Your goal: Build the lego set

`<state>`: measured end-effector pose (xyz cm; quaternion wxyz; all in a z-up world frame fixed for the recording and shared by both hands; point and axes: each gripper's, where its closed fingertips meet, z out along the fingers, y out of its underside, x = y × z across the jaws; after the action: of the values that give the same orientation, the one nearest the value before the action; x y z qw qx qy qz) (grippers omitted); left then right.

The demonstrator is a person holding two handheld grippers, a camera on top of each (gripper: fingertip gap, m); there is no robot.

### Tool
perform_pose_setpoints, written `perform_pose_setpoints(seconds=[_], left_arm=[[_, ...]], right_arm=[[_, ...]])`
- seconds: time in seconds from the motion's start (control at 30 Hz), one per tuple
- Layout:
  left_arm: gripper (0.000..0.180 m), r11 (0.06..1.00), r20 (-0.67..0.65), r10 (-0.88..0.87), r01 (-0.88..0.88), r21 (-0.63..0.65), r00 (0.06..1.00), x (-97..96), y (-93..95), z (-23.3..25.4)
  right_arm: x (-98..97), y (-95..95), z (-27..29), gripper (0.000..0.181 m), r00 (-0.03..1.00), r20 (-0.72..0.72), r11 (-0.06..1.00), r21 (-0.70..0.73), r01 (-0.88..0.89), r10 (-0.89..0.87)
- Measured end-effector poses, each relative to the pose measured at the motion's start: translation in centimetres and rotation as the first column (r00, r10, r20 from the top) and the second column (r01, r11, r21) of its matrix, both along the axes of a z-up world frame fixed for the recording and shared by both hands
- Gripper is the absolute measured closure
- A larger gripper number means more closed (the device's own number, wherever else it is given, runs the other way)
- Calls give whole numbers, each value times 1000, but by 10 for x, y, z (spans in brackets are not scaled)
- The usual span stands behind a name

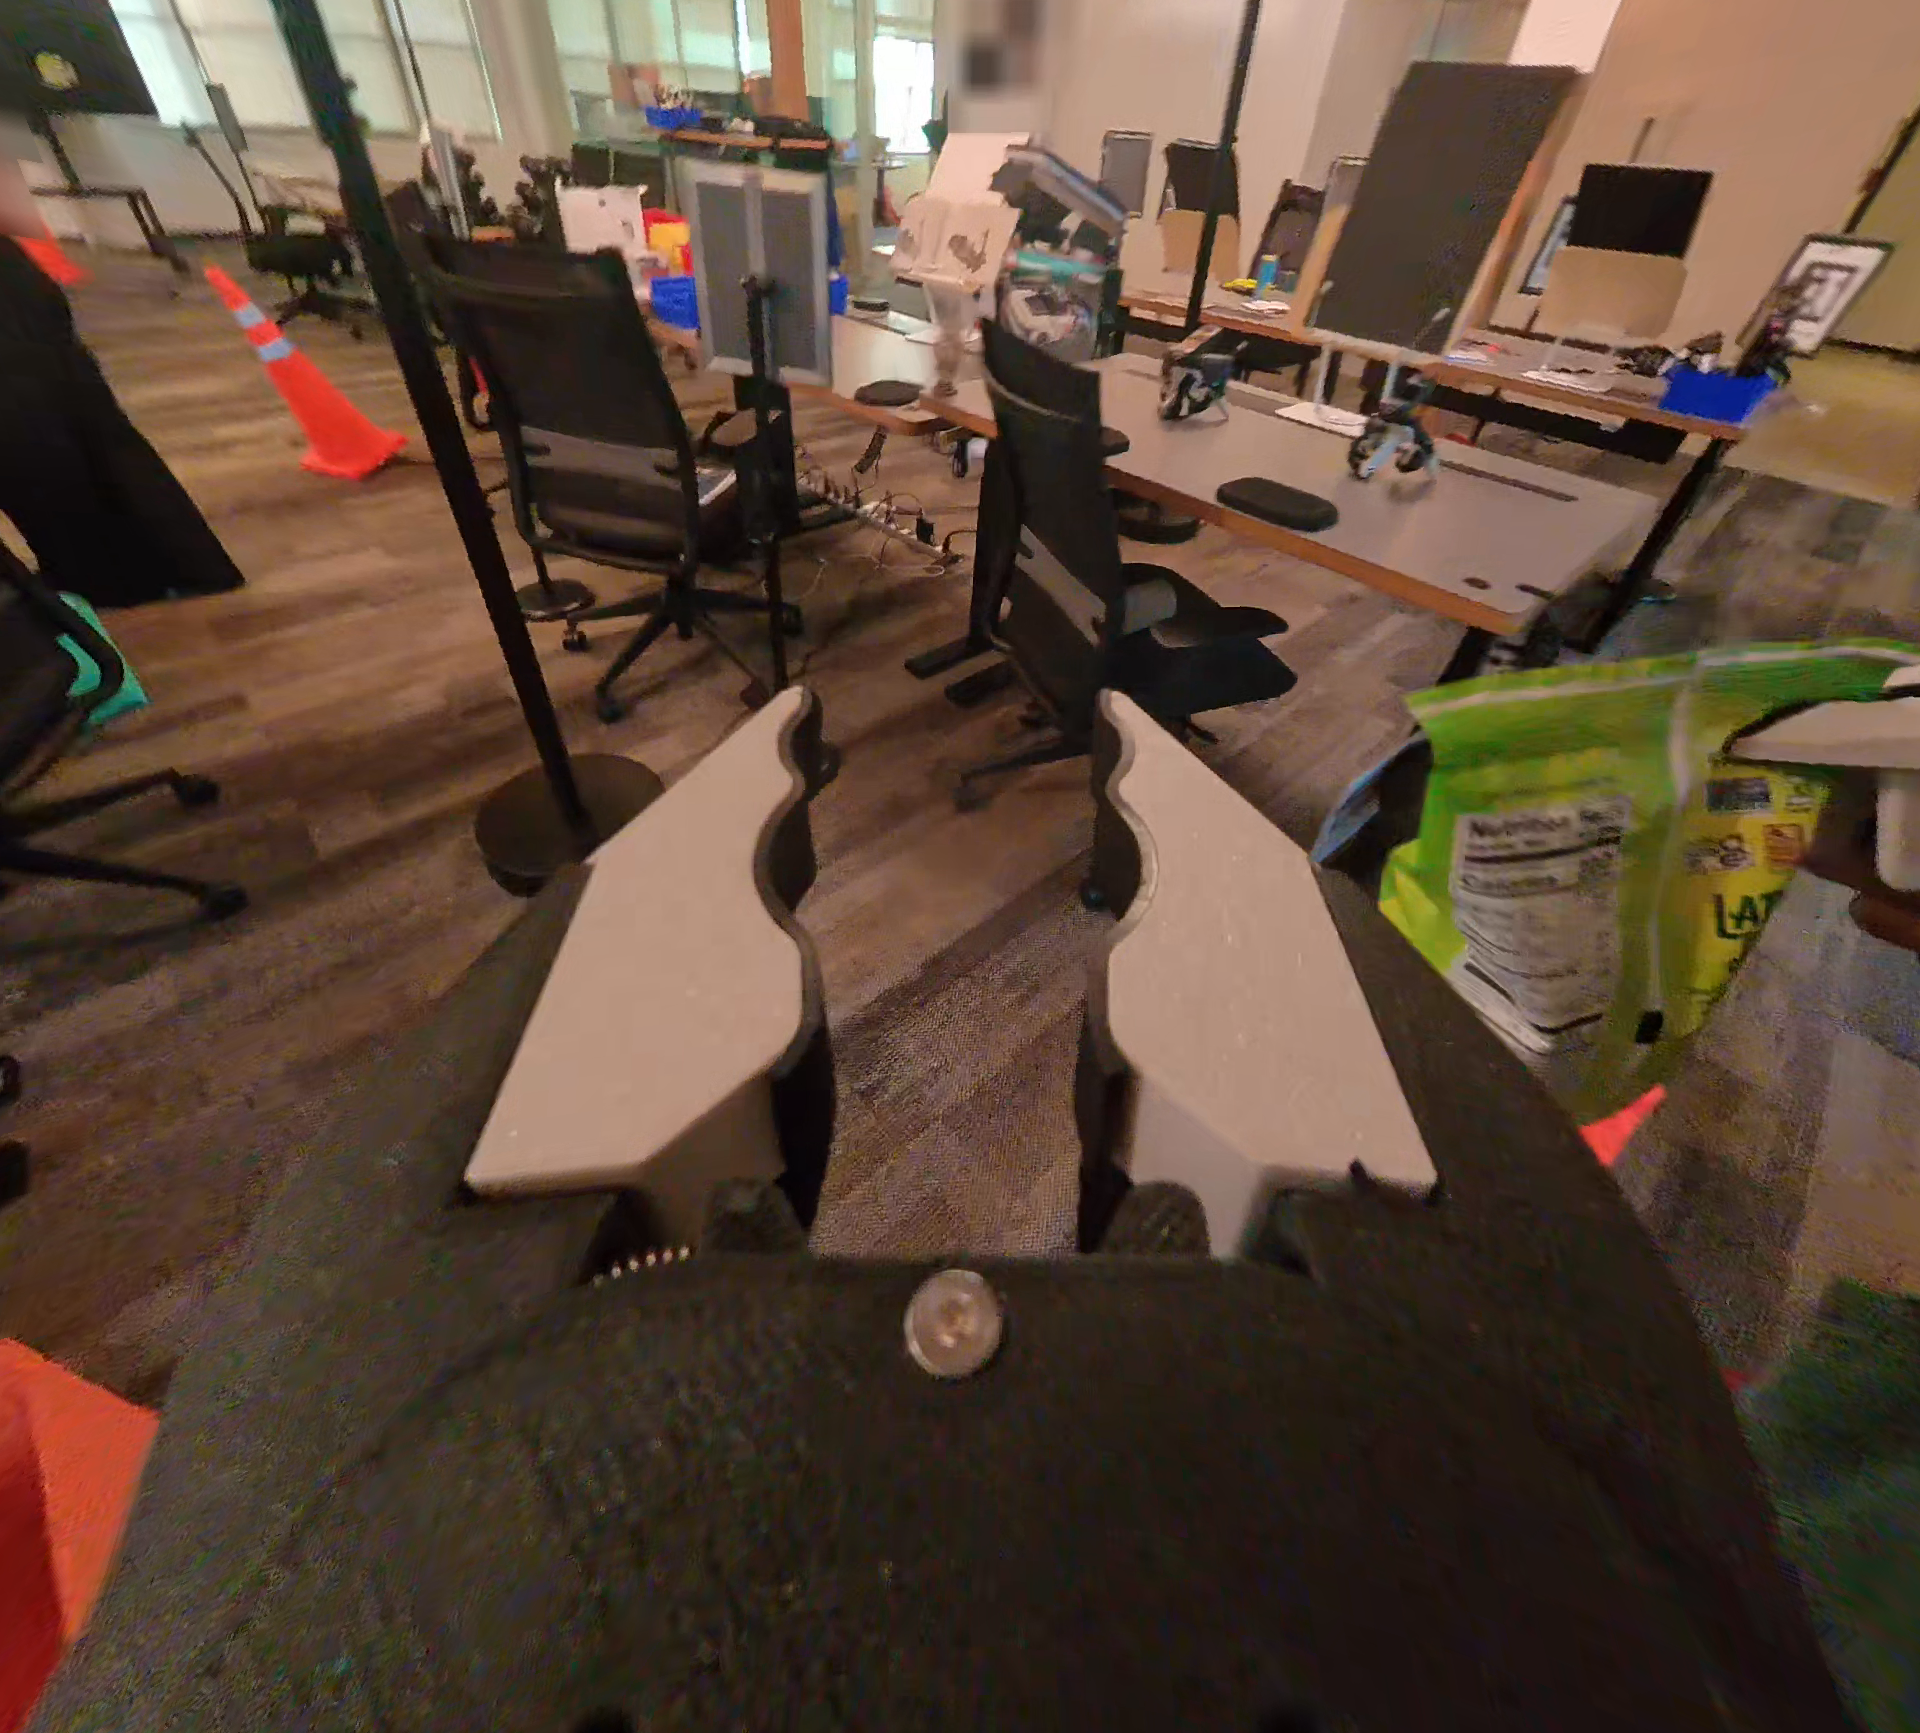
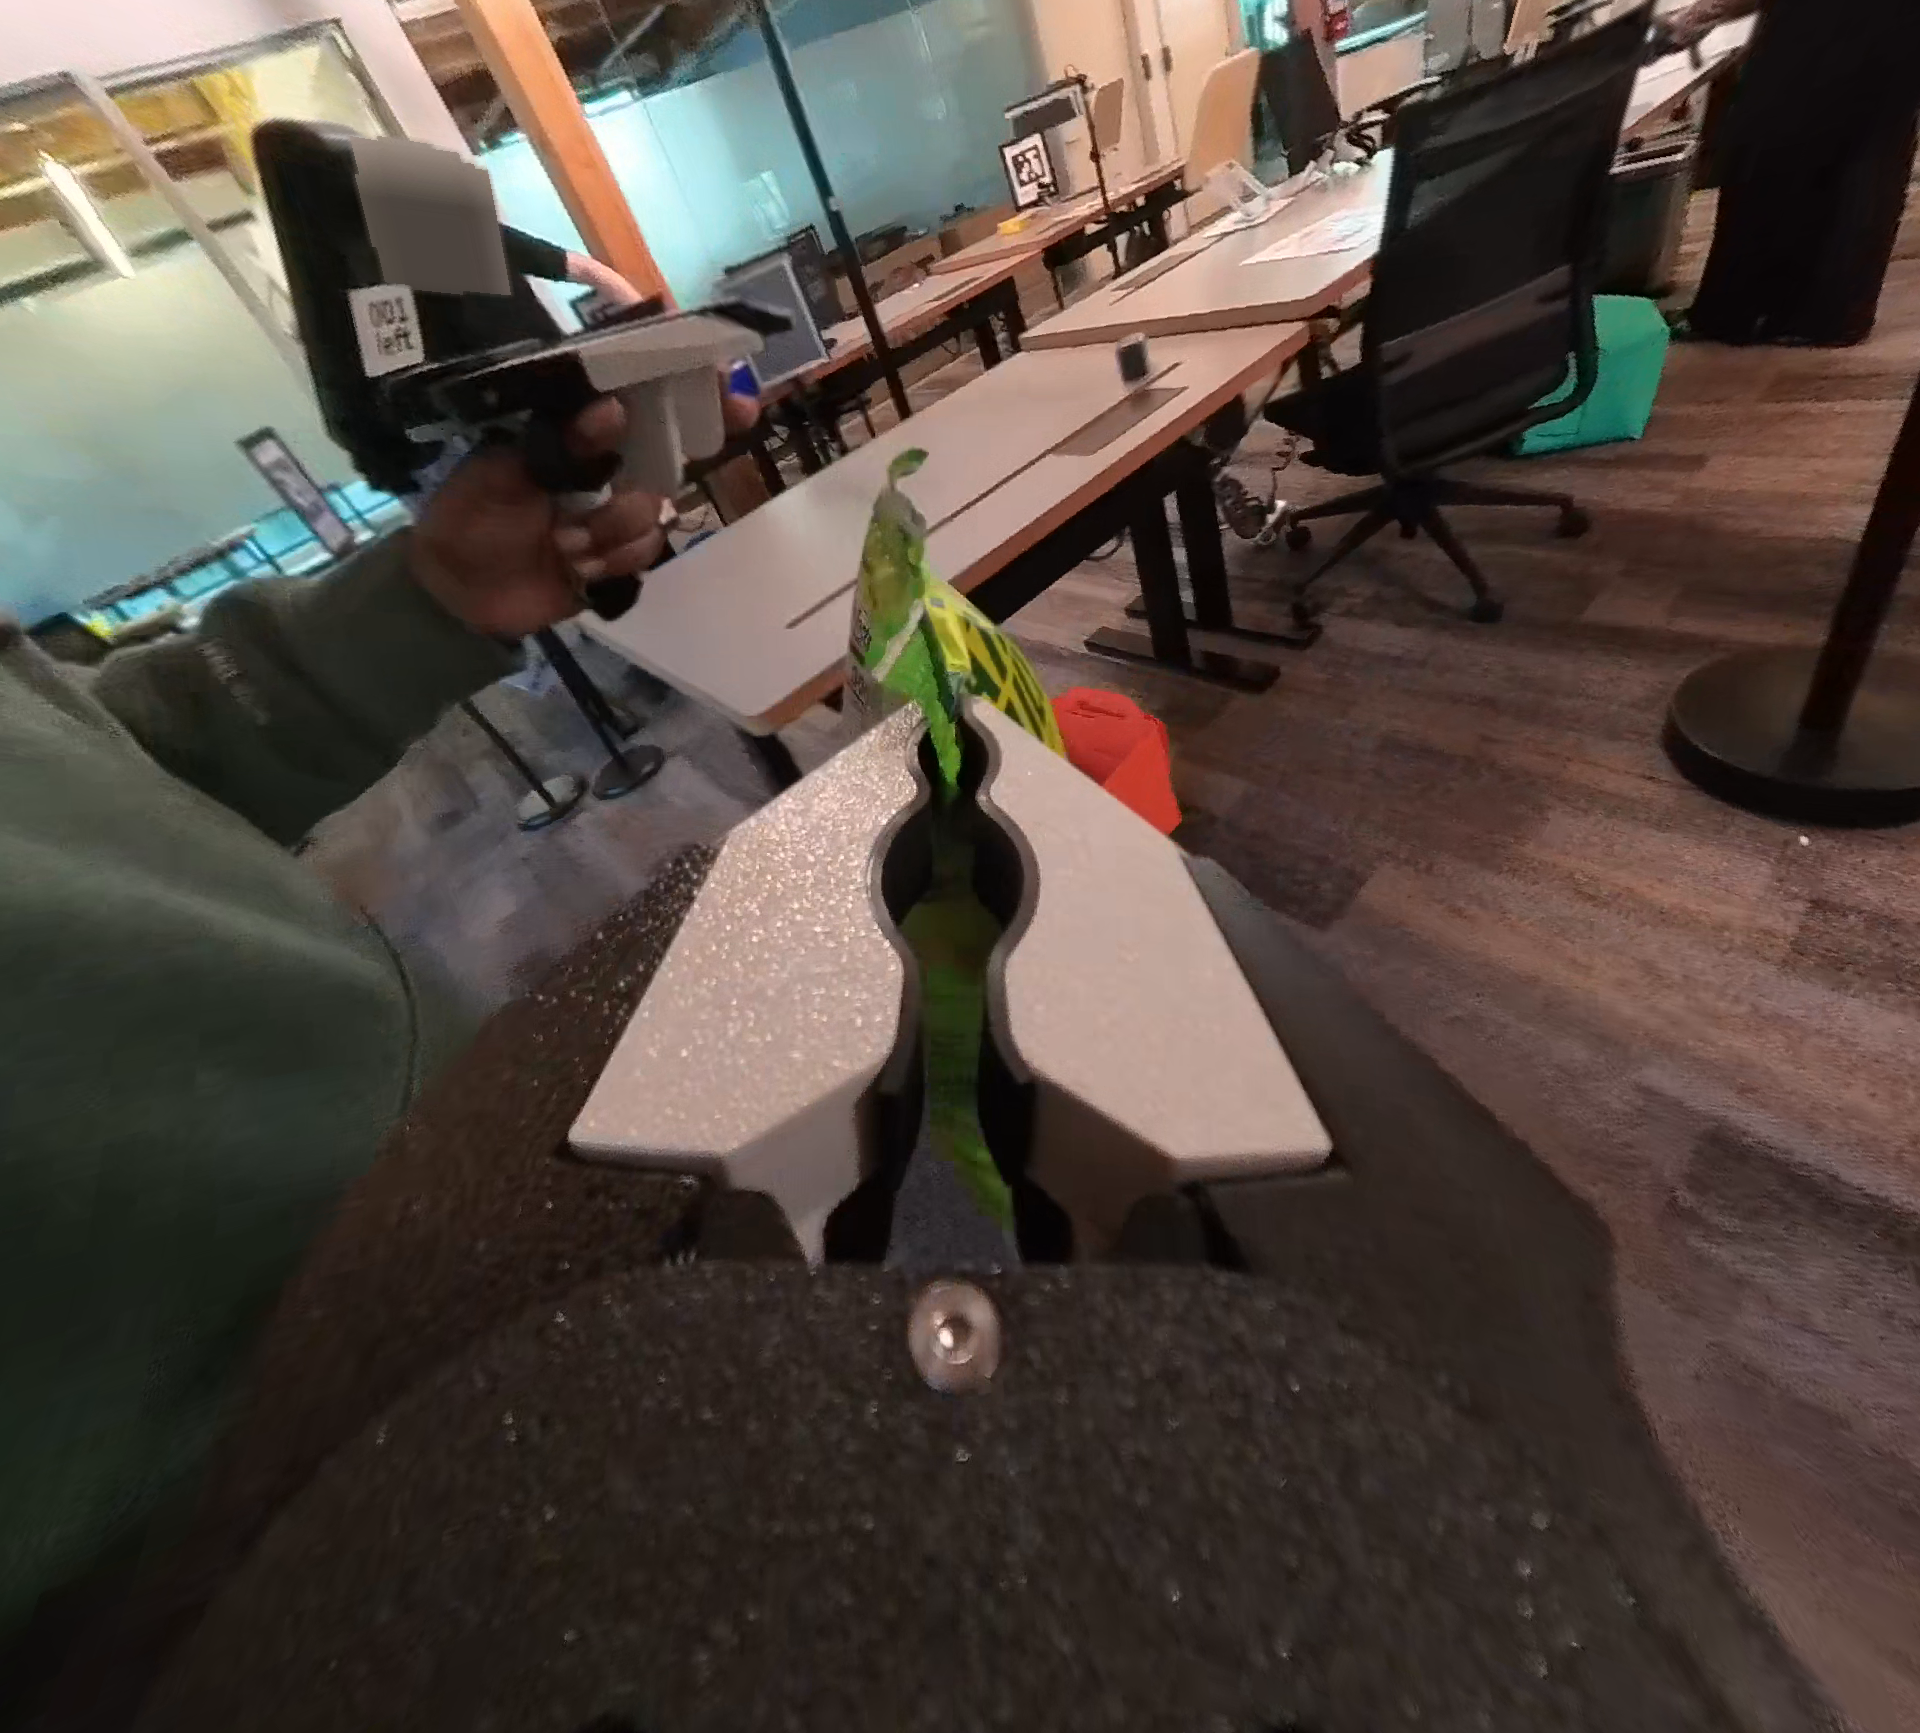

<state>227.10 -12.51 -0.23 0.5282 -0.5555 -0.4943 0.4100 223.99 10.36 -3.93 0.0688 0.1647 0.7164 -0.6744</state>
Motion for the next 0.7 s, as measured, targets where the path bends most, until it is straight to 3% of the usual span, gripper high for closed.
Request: perform_pose_setpoints(seconds=[0.17, 0.33, 0.43, 0.53, 0.7], left_arm=[[131, 980, 131, 155, -169, 107, 979, -78, -93, -65], [132, 930, 128, 366, -369, -3, 922, -153, -237, -45], [131, 891, 135, 442, -452, 50, 887, -190, -311, -47], [131, 861, 163, 467, -489, 137, 869, -234, -369, -80], [133, 896, 207, 385, -418, 151, 900, -353, -469, -131]], right_arm=[[-151, -109, -12, 181, 999, -17, 999, -3, -32, 32], [-292, -247, 35, 181, 980, -144, 991, 10, -135, 135], [-356, -322, 60, 181, 960, -206, 982, 11, -191, 189], [-414, -390, 58, 181, 958, -204, 979, 15, -201, 200], [-507, -500, 19, 181, 981, -144, 991, 48, -127, 133]])
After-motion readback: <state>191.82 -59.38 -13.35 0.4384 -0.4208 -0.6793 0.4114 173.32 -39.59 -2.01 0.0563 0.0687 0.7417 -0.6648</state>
